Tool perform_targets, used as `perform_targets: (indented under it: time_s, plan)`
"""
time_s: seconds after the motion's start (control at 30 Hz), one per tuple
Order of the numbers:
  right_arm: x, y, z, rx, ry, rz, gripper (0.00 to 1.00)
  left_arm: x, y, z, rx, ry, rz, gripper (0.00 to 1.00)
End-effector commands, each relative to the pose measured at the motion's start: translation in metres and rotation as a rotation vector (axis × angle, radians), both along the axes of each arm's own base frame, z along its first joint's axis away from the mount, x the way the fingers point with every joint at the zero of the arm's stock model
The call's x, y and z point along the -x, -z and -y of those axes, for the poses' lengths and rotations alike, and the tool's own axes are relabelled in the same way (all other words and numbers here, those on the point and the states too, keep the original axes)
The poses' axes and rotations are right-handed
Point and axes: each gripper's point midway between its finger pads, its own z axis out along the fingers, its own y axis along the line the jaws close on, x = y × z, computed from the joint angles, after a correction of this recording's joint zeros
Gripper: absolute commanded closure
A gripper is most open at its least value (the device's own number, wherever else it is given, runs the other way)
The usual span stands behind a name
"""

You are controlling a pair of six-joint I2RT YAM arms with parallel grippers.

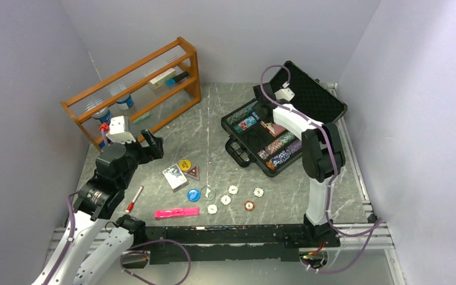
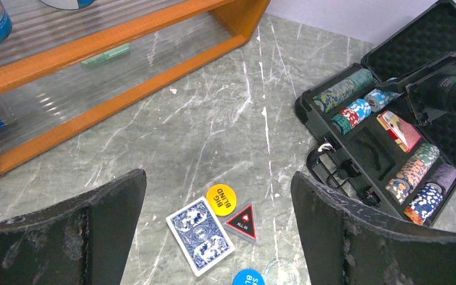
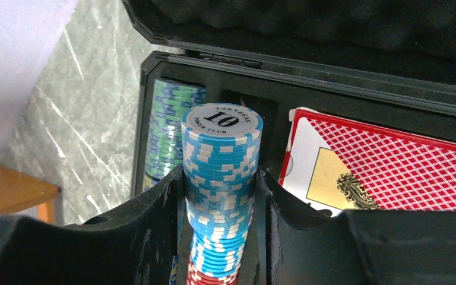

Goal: Pack up texas hold em set

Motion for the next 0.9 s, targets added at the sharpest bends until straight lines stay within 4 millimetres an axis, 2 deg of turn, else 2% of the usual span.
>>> perform_targets:
  time_s: [0.0, 0.23, 0.4, 0.63, 0.77, 0.87]
  plan:
    - [-0.018, -0.026, 0.004, 0.014, 0.033, 0.063, 0.71, 0.0, -0.01, 0.0, 0.022, -0.005, 0.022, 0.03]
    - [-0.013, -0.011, -0.003, -0.012, 0.018, -0.003, 0.71, 0.002, -0.006, -0.002, 0.021, -0.012, 0.015, 0.03]
    - [-0.01, -0.012, -0.014, -0.068, -0.002, -0.025, 0.57, 0.004, -0.007, -0.004, 0.019, -0.019, 0.016, 0.03]
    - [-0.011, -0.034, -0.008, -0.067, 0.001, 0.006, 0.28, 0.006, -0.008, -0.006, 0.02, -0.026, 0.018, 0.03]
    - [-0.01, -0.049, 0.003, -0.037, 0.004, 0.04, 0.26, 0.006, -0.006, -0.007, 0.019, -0.03, 0.017, 0.03]
    - [-0.012, -0.061, 0.011, 0.015, -0.014, 0.079, 0.32, 0.006, -0.006, -0.007, 0.019, -0.033, 0.018, 0.03]
